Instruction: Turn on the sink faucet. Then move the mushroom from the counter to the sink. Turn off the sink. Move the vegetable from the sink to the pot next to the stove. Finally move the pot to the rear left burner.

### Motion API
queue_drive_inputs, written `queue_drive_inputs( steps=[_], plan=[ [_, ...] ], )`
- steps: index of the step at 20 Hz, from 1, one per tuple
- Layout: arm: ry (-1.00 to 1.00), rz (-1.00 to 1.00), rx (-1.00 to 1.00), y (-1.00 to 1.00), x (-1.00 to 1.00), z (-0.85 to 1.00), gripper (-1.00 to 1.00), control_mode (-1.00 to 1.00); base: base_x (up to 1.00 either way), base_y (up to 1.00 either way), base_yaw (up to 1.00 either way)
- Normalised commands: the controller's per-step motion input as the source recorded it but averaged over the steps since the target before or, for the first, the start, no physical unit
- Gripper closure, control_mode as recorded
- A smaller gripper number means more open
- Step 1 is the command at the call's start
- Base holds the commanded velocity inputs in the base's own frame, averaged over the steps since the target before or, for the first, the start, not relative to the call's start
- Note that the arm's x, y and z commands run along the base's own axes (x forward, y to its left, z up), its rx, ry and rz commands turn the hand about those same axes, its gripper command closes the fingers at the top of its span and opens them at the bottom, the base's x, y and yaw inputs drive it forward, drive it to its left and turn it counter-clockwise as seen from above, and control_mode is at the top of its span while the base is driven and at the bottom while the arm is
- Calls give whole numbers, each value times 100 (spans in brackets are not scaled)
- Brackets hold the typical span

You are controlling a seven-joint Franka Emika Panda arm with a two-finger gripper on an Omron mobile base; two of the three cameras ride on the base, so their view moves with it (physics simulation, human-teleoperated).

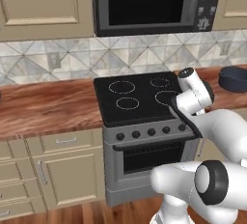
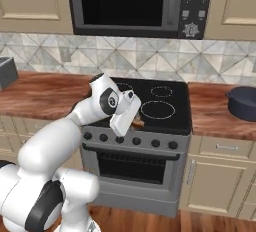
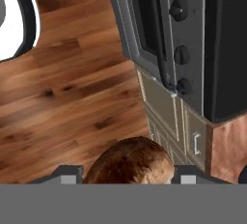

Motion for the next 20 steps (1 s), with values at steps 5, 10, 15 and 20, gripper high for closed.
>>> queue_drive_inputs(
  steps=[5, 10, 15, 20],
  plan=[
    [0, 0, 0, 0, 0, 0, 100, 100, 43, -59, 5],
    [0, 0, 0, 0, 0, 0, 100, 100, 44, -53, 5],
    [0, 0, 0, 0, 0, 0, 100, 100, 42, -58, 6],
    [0, 0, 0, 0, 0, 0, 100, 100, 41, -55, 6]
  ],
)
